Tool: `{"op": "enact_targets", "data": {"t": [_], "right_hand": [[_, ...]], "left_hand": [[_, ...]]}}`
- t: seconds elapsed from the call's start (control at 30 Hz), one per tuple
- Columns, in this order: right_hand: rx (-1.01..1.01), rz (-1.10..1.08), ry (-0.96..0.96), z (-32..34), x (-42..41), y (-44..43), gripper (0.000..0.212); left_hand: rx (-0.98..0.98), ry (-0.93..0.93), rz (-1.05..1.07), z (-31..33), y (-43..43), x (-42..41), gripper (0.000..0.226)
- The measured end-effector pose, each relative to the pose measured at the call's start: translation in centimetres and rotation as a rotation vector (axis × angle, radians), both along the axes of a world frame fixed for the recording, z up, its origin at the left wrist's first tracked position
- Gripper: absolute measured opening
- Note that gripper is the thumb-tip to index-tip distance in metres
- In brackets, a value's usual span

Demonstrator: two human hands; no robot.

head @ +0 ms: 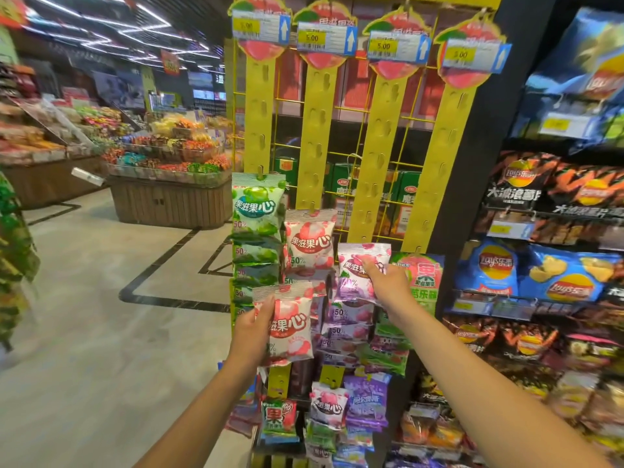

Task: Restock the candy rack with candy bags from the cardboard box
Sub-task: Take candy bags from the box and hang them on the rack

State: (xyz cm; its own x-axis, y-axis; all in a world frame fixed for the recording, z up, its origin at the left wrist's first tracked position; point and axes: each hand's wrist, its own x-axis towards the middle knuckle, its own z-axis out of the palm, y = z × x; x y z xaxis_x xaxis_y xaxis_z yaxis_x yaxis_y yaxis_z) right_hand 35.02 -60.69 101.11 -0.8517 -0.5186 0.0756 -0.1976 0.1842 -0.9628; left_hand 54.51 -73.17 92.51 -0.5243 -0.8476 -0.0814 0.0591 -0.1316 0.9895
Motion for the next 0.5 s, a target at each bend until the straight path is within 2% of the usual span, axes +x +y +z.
{"op": "enact_targets", "data": {"t": [0.2, 0.33, 0.43, 0.5], "right_hand": [[0.05, 0.016, -0.045, -1.6, 0.5, 0.0, 0.083], [-0.025, 0.01, 0.019, -1.4, -0.7, -0.5, 0.106], [-0.078, -0.023, -0.011, -0.3, -2.2, -1.1, 0.089], [-0.07, -0.011, -0.034, 0.2, -3.1, -1.5, 0.09]], "left_hand": [[-0.002, -0.016, -0.015, -0.7, 0.3, 0.0, 0.051], [-0.012, -0.015, -0.017, -0.5, 0.3, 0.0, 0.05], [-0.013, -0.02, -0.011, -0.5, 0.4, -0.1, 0.049], [-0.005, -0.026, -0.004, -0.6, 0.5, -0.3, 0.048]]}}
